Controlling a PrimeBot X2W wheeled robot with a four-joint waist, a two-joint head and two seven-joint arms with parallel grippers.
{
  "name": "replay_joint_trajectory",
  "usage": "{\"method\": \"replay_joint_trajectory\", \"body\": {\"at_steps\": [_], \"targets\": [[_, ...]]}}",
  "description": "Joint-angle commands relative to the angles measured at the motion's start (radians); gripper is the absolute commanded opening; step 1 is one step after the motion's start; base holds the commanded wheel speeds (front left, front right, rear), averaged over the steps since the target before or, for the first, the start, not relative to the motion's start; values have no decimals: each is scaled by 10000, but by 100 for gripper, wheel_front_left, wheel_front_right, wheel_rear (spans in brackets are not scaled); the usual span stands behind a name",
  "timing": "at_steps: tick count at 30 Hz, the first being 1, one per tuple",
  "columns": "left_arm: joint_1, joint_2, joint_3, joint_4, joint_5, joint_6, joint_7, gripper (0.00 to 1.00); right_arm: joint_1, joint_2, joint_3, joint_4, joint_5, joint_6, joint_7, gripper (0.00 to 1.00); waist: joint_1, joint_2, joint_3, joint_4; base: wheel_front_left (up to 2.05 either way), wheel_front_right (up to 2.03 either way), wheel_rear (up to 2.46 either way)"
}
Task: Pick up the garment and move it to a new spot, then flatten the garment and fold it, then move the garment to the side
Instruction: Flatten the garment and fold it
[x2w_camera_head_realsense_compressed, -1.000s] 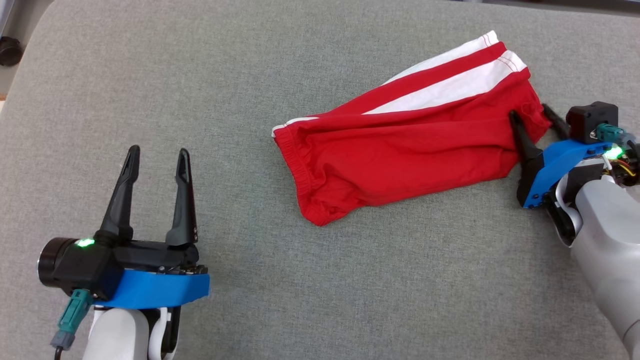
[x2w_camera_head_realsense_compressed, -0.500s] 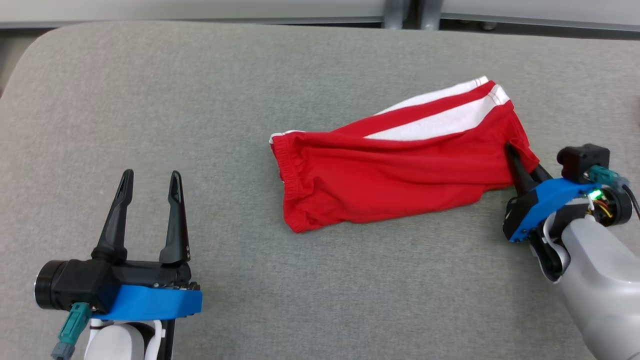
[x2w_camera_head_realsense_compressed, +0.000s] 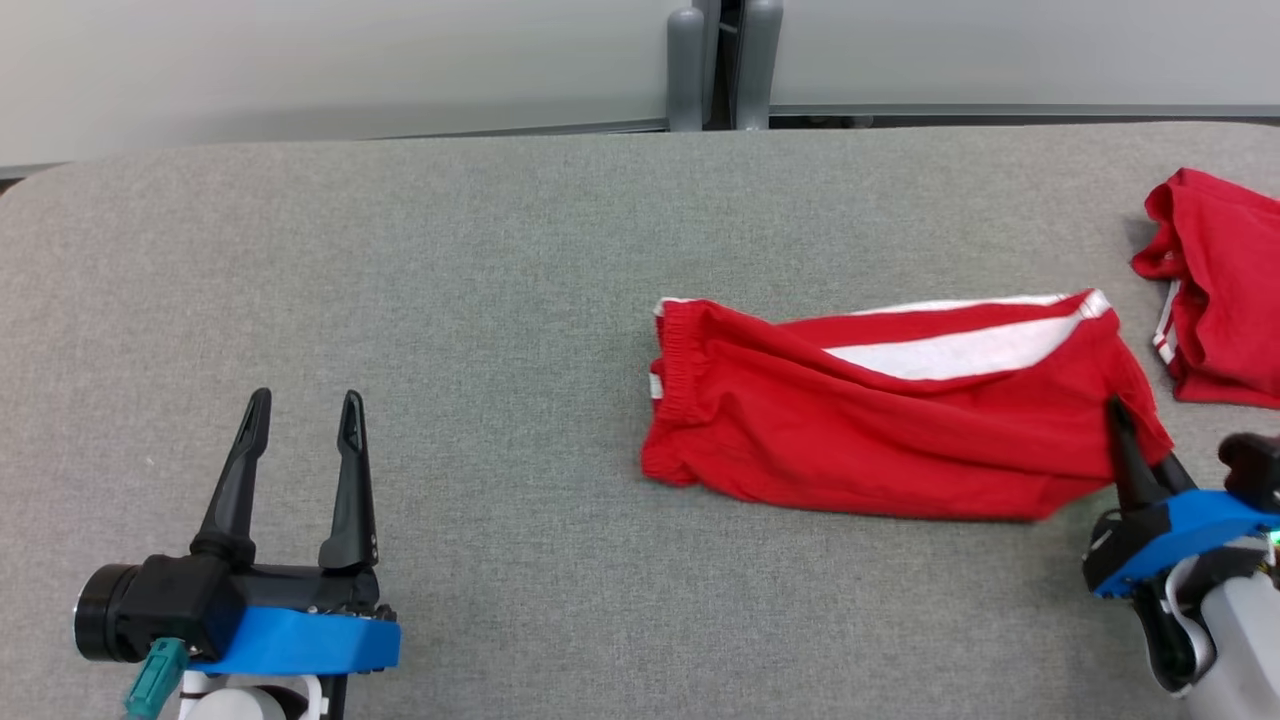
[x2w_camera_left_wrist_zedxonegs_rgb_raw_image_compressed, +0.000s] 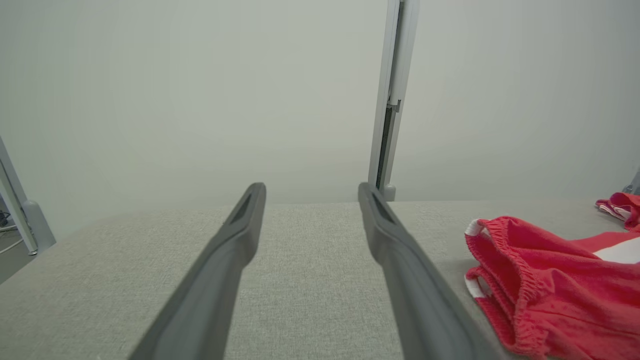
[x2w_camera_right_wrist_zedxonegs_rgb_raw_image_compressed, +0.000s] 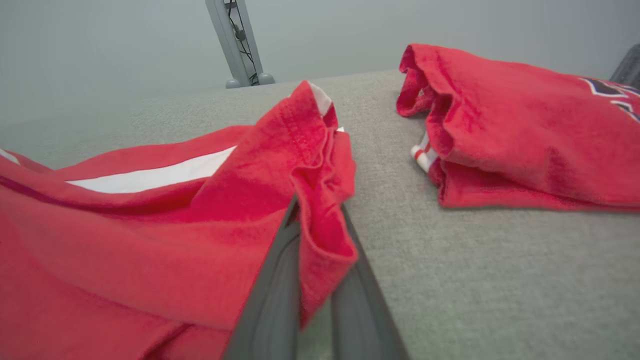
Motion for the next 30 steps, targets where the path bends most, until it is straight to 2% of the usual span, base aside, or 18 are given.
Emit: {"method": "replay_joint_trajectory", "body": {"at_steps": [1, 8, 15, 19, 30], "targets": [[164, 34, -10, 6, -29, 28, -27, 100, 254, -25, -225, -99, -117, -4, -9, 0, 1, 0, -97, -25, 0, 0, 0], [273, 34, -35, 46, -65, -13, -27, 100, 560, 185, -949, -425, -582, -4, -11, 0, 1, 0, -201, 39, 0, 0, 0], [249, 34, -120, 88, -122, 18, -27, 100, -134, 663, -940, -1103, -1225, -4, -10, 0, 1, 0, -256, 167, 0, 0, 0], [228, 33, -151, 98, -126, 23, -27, 100, -699, 1024, -468, -1389, -1454, -4, -10, 0, 1, 0, -262, 249, 0, 0, 0], [198, 32, -329, 108, -291, 94, -27, 100, -1774, 1884, 1814, -1476, -1595, -4, 13, 0, 1, 0, -189, 628, 0, 0, 0]]}}
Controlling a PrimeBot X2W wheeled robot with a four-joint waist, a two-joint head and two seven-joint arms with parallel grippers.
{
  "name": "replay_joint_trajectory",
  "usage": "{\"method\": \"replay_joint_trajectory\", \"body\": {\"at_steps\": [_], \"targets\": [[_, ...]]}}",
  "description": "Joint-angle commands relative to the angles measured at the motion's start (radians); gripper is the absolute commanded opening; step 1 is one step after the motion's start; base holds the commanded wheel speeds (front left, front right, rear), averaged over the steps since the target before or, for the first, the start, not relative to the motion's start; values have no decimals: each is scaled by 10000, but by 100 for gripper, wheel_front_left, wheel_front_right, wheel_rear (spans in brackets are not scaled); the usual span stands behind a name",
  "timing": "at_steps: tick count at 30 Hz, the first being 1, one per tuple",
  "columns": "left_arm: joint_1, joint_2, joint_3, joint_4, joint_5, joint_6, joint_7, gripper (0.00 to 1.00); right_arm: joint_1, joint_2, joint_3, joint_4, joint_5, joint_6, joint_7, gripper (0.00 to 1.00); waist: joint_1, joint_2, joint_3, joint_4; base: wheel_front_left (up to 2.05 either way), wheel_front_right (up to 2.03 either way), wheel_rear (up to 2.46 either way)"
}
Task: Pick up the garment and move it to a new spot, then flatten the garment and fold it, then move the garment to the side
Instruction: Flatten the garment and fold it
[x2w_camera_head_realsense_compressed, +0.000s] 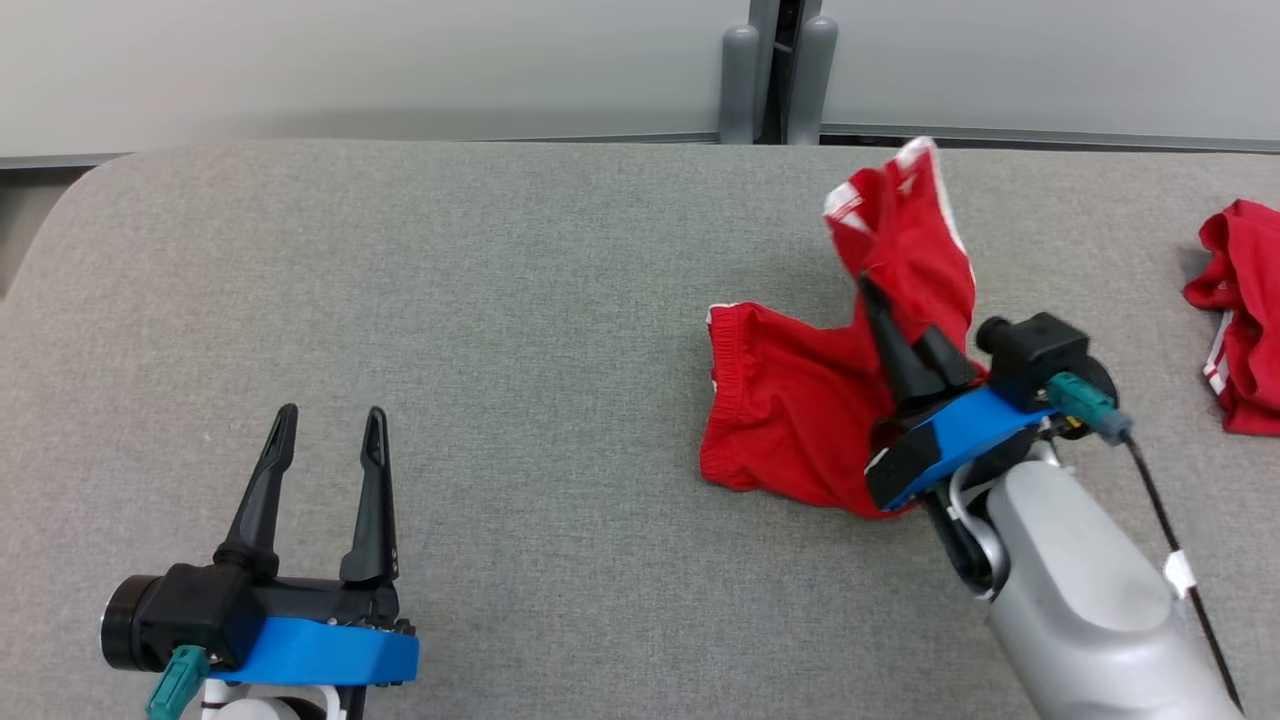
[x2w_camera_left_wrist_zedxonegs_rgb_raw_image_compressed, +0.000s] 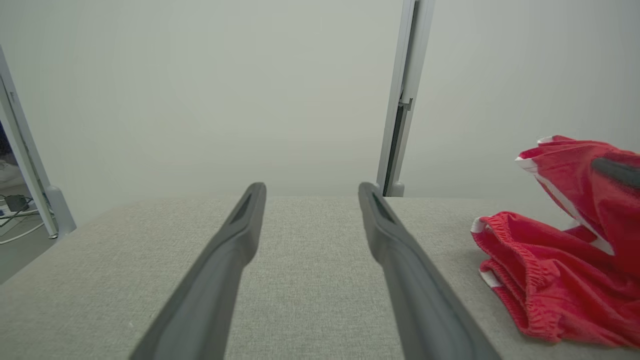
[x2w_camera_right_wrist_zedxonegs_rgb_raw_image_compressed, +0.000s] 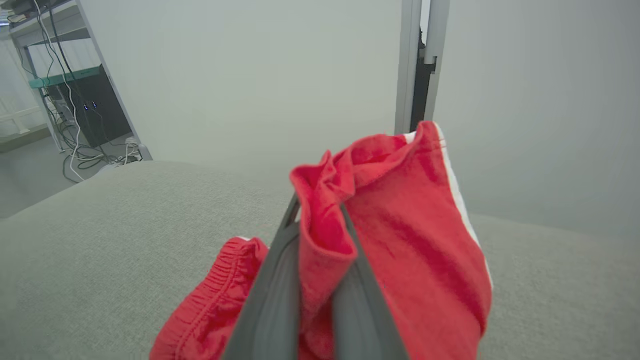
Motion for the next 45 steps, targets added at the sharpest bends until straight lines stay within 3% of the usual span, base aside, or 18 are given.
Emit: {"method": "replay_joint_trajectory", "body": {"at_steps": [1, 11, 22, 23, 24, 25, 26, 36, 45], "targets": [[30, 33, 10, 7, -59, 35, -24, 100, -90, 39, 86, 4, 91, -4, 6, 0, 0, 0, 11, 45, 0, 0, 0], [112, 33, -69, 24, -181, 159, -25, 100, 503, 342, 1910, -97, 387, -4, -13, 0, 0, 0, 57, 157, 0, 0, 0], [-4, 33, -246, 64, -219, 137, -25, 100, 1082, 377, 2888, -120, 608, -4, -15, 0, 0, 0, 195, 222, 0, 0, 0], [5, 33, -235, 66, -216, 133, -25, 100, 1104, 389, 2911, -124, 619, -4, -15, 6, 0, 0, 200, 211, 0, 0, 0], [14, 33, -229, 71, -214, 132, -25, 100, 1111, 404, 2944, -195, 632, -4, -17, 36, 0, 0, 203, 201, 0, 0, 0], [16, 33, -231, 82, -210, 130, -25, 100, 1128, 426, 2976, -286, 618, -3, -15, 92, 0, 0, 202, 189, 0, 0, 0], [9, 33, -234, 96, -204, 130, -25, 100, 1152, 414, 3008, -382, 580, -4, -15, 100, 0, 0, 197, 178, 0, 0, 0], [164, 33, -177, 237, -147, 91, -25, 100, 1835, 51, 2025, -2035, -151, -4, -14, 100, 0, 0, -237, -121, 0, 0, 0], [396, 33, 79, 314, 32, 1, -25, 100, 3212, 45, -471, -3237, -886, -4, -12, 100, 0, 0, -811, -709, 0, 0, 0]]}}
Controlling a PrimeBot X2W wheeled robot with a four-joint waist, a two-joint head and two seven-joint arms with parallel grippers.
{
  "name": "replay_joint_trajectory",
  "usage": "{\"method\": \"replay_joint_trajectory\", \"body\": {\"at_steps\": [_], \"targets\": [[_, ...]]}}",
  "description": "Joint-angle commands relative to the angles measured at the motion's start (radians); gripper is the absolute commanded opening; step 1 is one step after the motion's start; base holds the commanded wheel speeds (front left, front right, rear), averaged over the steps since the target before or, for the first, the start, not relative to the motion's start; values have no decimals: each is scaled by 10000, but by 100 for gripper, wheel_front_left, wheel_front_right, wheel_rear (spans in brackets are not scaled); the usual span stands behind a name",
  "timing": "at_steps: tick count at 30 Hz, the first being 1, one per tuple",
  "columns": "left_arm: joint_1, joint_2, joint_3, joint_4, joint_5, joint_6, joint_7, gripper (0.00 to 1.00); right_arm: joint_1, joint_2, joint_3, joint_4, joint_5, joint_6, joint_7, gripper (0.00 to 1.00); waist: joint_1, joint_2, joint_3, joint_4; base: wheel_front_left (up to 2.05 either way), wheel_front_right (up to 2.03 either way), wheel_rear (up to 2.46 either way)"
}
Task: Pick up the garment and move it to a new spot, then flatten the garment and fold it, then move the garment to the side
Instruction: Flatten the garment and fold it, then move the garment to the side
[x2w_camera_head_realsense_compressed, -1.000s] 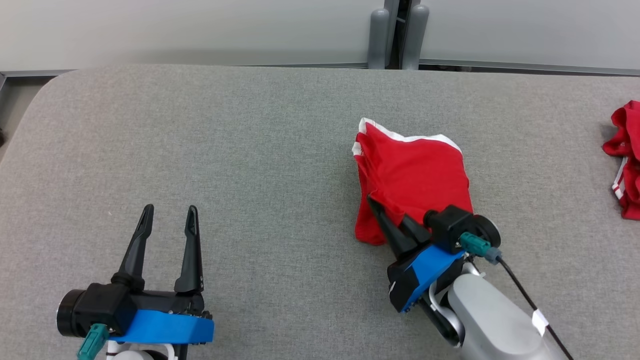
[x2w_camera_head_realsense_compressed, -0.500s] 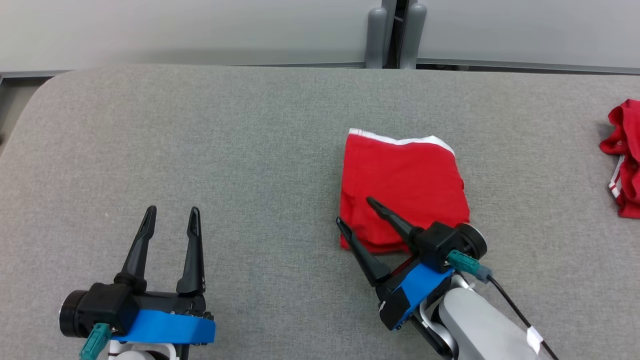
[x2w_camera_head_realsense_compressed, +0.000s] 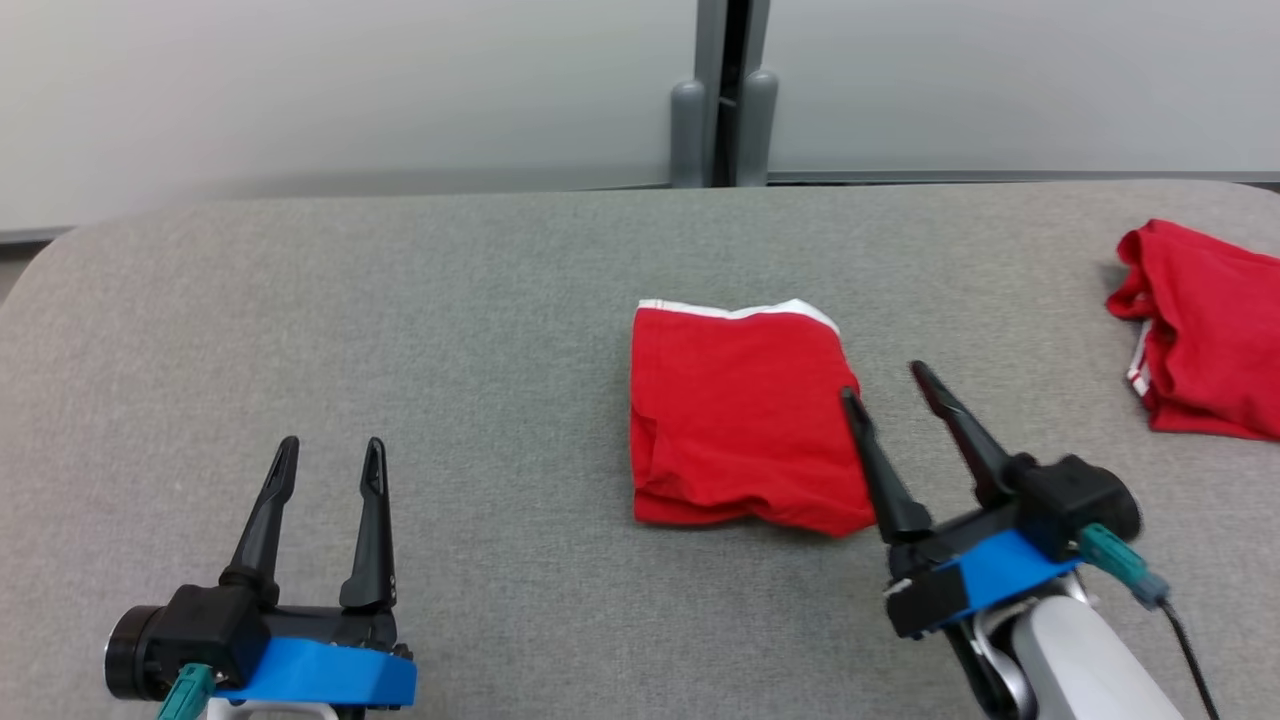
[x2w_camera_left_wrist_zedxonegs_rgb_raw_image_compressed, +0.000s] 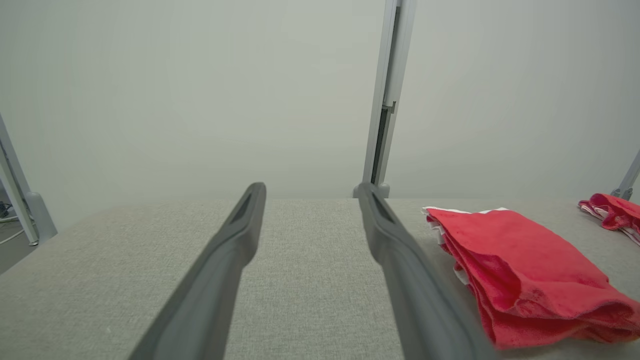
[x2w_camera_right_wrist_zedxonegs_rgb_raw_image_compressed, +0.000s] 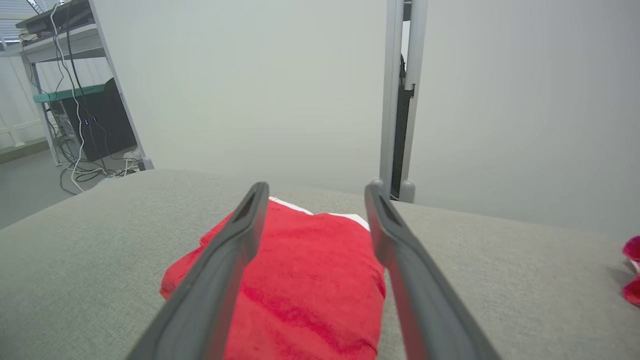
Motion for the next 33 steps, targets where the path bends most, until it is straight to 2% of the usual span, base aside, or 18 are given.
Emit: {"method": "replay_joint_trajectory", "body": {"at_steps": [1, 2, 5, 15, 25, 33], "targets": [[129, 33, 79, 28, 49, -29, -27, 100, 320, 72, -281, -142, -69, -4, 0, 100, 0, -1, -183, -198, 0, 0, 0], [218, 33, 163, 49, 147, -36, -26, 100, 653, 144, -840, -361, -212, -4, 0, 100, 0, -1, -317, -343, 0, 0, 0], [398, 33, 344, 40, 269, -62, -26, 100, 1130, 279, -1476, -678, -407, -4, -2, 100, 0, -1, -502, -569, 0, 0, 0], [842, 34, 728, 20, 533, -109, -27, 100, 2318, 656, -2792, -1276, -840, -4, 0, 100, 0, -1, -827, -893, 0, 0, 0], [1344, 34, 938, 39, 723, 61, -27, 100, 3067, 998, -3014, -1590, -1070, -4, 0, 100, 0, -1, -1182, -885, 0, 0, 0], [1484, 33, 892, 74, 695, 129, -27, 100, 3365, 1142, -2889, -1391, -1038, -4, -1, 100, 0, -1, -1308, -755, 0, 0, 0]]}}
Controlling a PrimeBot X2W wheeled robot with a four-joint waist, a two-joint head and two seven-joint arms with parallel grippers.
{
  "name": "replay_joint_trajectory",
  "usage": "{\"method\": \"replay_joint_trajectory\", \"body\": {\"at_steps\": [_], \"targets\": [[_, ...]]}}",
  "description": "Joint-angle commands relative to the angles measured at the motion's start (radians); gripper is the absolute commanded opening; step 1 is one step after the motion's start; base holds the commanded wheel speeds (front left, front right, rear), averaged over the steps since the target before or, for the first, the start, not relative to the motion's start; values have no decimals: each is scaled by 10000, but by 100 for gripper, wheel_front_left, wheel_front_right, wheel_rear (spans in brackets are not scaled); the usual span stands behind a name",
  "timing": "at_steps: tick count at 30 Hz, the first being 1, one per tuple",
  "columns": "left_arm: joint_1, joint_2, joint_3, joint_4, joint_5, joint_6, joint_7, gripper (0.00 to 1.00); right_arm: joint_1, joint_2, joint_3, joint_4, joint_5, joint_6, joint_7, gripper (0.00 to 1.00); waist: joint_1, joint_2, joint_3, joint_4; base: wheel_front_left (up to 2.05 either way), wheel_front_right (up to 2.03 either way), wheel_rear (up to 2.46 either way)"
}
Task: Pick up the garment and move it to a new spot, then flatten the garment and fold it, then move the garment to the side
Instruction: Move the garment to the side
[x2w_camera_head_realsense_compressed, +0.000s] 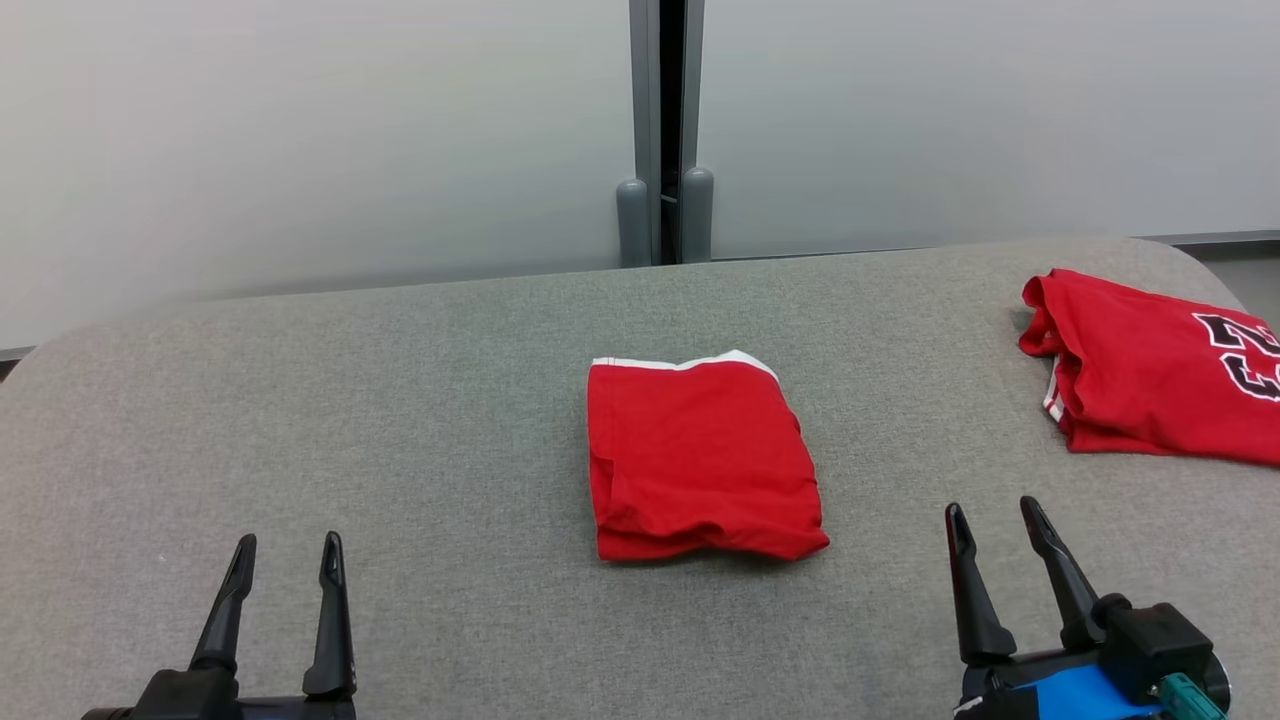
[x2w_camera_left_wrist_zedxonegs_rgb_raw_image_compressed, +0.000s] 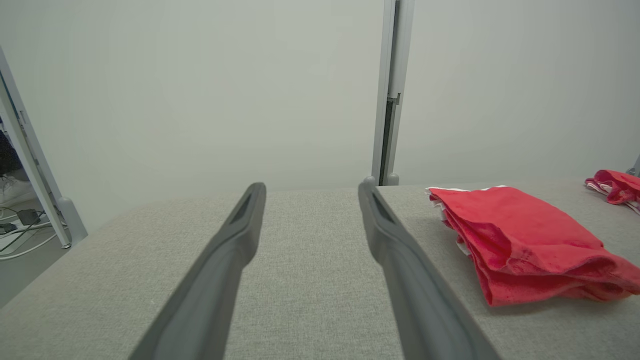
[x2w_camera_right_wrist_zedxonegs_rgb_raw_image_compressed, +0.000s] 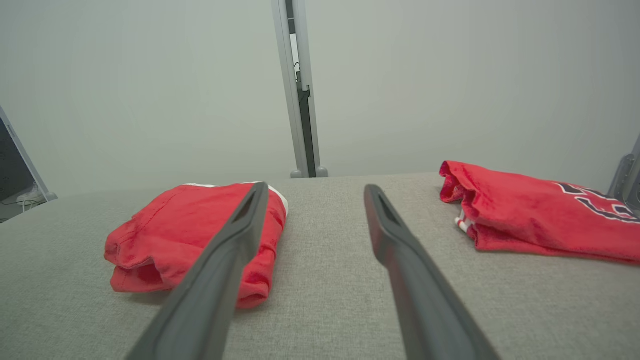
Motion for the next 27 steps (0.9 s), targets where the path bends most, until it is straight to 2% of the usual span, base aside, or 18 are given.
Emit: {"method": "replay_joint_trajectory", "body": {"at_steps": [1, 15, 18, 23, 27], "targets": [[107, 33, 19, 11, 4, 70, -27, 100, 196, 58, 38, 72, 17, -4, 1, 100, 1, 0, -19, 17, 0, 0, 0], [125, 34, -37, 15, -87, 94, -27, 100, 50, 115, 43, 306, -53, -4, -1, 100, 1, 0, -18, 56, 0, 0, 0], [37, 33, -83, 33, -105, 97, -27, 100, -184, -41, 177, 308, -87, -4, -1, 100, 1, 0, 17, 114, 0, 0, 0], [-171, 34, -139, 8, -94, 68, -27, 100, -984, -392, 525, 293, -131, -4, -1, 100, 1, 0, 224, 270, 0, 0, 0], [-491, 33, -203, -8, -66, 12, -27, 100, -2441, -708, 1089, 981, -4, -4, 15, 100, 1, 0, 650, 483, 0, 0, 0]]}}
